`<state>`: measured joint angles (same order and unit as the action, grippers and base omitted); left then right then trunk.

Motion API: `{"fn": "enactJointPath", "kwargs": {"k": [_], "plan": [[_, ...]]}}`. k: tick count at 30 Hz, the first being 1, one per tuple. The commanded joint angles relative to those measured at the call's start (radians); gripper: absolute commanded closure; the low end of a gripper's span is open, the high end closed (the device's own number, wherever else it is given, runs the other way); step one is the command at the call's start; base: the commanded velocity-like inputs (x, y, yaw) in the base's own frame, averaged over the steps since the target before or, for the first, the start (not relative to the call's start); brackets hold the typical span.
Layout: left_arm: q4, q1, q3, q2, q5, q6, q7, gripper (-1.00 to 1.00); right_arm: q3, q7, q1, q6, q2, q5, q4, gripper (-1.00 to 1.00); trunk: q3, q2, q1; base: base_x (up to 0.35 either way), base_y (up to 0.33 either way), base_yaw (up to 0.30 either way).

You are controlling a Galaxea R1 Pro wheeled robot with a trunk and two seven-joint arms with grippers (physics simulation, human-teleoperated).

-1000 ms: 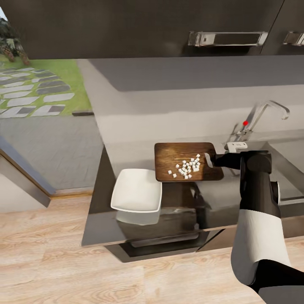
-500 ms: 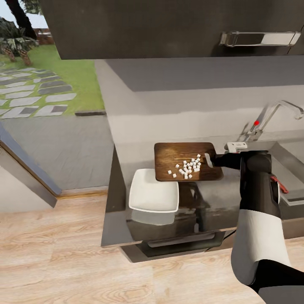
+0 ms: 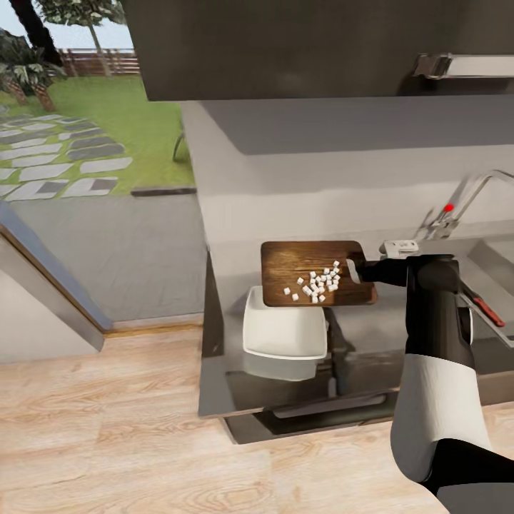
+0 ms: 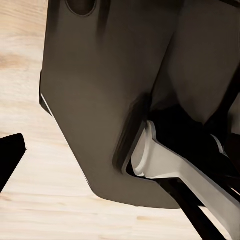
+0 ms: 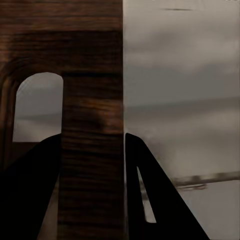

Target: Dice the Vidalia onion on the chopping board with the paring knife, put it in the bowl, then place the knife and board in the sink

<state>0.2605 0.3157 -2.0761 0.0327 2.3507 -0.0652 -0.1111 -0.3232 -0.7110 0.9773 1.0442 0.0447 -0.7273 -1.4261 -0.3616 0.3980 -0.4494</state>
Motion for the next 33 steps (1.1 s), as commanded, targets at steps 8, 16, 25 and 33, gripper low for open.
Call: {"fn": "enactJointPath", "kwargs": {"k": [8, 16, 25, 33], "plan": [[0.006, 0.002, -0.007, 0.001, 0.006, -0.007, -0.005, -1.0, -0.002, -0.01, 0.001, 0.003, 0.001, -0.007, -0.001, 1.0, -0.002, 0.002, -0.001, 0.0, 0.059, 0.0], [0.006, 0.002, -0.007, 0.001, 0.006, -0.007, -0.005, -1.0, -0.002, -0.01, 0.001, 0.003, 0.001, -0.007, -0.001, 1.0, -0.002, 0.002, -0.001, 0.0, 0.079, 0.0], [0.006, 0.002, -0.007, 0.001, 0.006, -0.007, -0.005, -1.0, -0.002, -0.01, 0.001, 0.003, 0.001, -0.008, -0.001, 1.0, -0.002, 0.002, -0.001, 0.0, 0.081, 0.0], [0.006, 0.002, -0.007, 0.001, 0.006, -0.007, -0.005, -1.0, -0.001, -0.01, 0.001, 0.003, 0.001, -0.008, -0.001, 1.0, -0.002, 0.002, -0.001, 0.0, 0.024, 0.0]]}}
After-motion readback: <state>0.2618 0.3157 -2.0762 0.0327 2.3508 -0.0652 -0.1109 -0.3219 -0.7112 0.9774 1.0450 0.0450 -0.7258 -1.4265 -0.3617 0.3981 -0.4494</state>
